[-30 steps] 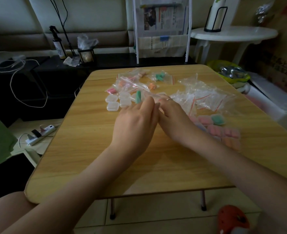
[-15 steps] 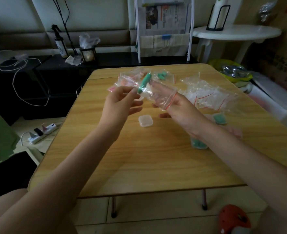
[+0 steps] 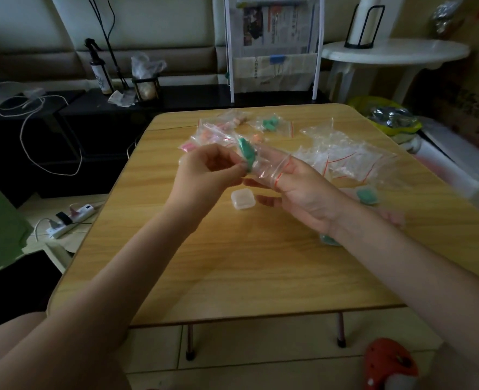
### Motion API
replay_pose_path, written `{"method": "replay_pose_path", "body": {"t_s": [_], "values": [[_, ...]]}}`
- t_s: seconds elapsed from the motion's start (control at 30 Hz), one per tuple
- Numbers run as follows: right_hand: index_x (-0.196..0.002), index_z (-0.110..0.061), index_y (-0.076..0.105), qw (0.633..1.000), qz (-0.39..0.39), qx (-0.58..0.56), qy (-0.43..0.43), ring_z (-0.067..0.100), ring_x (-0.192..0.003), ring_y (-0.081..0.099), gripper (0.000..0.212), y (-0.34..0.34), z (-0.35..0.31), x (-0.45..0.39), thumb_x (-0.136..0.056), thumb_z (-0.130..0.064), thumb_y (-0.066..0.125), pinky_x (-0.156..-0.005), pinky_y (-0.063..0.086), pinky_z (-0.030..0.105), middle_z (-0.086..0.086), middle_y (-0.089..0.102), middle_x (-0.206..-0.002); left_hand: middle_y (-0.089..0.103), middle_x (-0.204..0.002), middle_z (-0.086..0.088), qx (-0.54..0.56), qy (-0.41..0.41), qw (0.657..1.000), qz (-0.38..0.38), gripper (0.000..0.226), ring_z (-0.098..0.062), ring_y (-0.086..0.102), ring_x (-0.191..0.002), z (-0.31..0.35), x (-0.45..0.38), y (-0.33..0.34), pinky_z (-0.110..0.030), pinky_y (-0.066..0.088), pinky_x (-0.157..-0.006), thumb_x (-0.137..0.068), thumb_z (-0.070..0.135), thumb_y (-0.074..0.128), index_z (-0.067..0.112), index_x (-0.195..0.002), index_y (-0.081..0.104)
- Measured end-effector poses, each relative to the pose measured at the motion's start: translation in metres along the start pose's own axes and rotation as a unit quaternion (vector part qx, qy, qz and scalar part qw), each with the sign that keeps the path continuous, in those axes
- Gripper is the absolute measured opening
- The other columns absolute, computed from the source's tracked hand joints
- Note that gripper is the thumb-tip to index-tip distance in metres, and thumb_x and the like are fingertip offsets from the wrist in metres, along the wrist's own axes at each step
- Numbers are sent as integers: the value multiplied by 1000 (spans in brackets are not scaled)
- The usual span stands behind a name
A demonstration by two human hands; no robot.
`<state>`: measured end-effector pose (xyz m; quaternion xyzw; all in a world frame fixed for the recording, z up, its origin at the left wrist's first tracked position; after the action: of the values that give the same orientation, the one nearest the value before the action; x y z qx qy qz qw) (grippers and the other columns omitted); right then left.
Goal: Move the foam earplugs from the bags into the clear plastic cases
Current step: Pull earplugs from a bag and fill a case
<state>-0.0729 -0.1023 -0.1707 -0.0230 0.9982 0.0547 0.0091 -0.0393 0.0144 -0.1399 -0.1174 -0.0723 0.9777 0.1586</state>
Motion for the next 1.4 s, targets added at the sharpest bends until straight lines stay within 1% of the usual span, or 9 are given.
{"method": "replay_pose_path", "body": {"t_s": [0.17,0.43,0.6,0.83,0.97,1.03,1.13,1.27,1.4], "values": [[-120,-20,59,999,37,-10,10,13,-95,62,29,-8,1,1,-92,-15,59,-75,47,28,2,66,-103,70,-84,-11,47,-12,999,-22,13,-19,69,-77,-2,2,6,-24,56,-72,-80,-1,69,9,-82,61],[-113,-22,64,997,60,53,6,10,-91,63,24,-20,-2,1,-90,-18,62,-76,47,27,-1,67,-106,59,-84,-13,222,-104,969,41,17,-17,66,-71,-19,1,-1,-31,57,-76,-88,-7,54,8,-95,49],[-112,-24,66,991,72,115,-5,10,-91,63,24,-19,-5,2,-87,-24,66,-78,49,29,-1,70,-107,62,-87,-10,135,-53,989,-13,17,-16,67,-78,-8,3,9,-31,57,-78,-89,0,57,9,-104,54],[-114,-16,63,992,99,82,2,10,-84,66,27,-25,-2,3,-88,-24,65,-72,48,26,1,69,-107,59,-77,-5,-5,21,1000,11,28,-11,67,-71,3,3,1,-25,57,-73,-88,2,59,18,-110,59],[-108,-21,65,990,108,93,-21,7,-76,65,19,-26,-8,3,-90,-13,62,-71,49,25,-2,69,-95,62,-81,-19,-54,63,996,21,12,-17,68,-74,11,4,2,-30,58,-73,-86,3,64,13,-91,61],[-106,-21,66,991,99,86,-34,1,-65,62,20,-24,-11,4,-91,-10,61,-62,51,19,-3,68,-83,64,-81,-16,-85,81,992,39,11,-23,67,-76,12,4,-2,-35,58,-73,-83,6,68,13,-82,60],[-108,-19,67,992,84,78,-42,0,-54,56,20,-19,-15,5,-88,-14,64,-54,49,17,-5,65,-70,67,-75,-5,-157,120,978,66,17,-22,66,-75,19,5,-7,-28,55,-69,-81,12,72,16,-73,57],[-109,-20,65,990,96,99,-33,7,-54,55,20,-24,-14,3,-91,-14,62,-57,49,21,-4,66,-73,65,-77,0,-166,131,975,64,17,-16,66,-75,22,7,-3,-28,55,-69,-84,13,69,19,-74,57],[-114,-23,61,986,97,135,-24,5,-58,59,20,-26,-11,3,-94,-20,58,-63,46,24,-4,66,-84,67,-83,-4,-117,85,989,38,9,-6,67,-73,8,5,4,-26,57,-70,-90,15,61,6,-89,57]]}}
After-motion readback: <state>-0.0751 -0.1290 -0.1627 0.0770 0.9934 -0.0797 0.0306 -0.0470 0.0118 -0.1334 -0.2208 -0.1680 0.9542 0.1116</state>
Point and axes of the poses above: each hand's wrist, its own x-axis away from the middle knuckle, its own y-axis out of the palm, z = x × y, the point moved 10 cm from there along -x, towards the middle knuckle
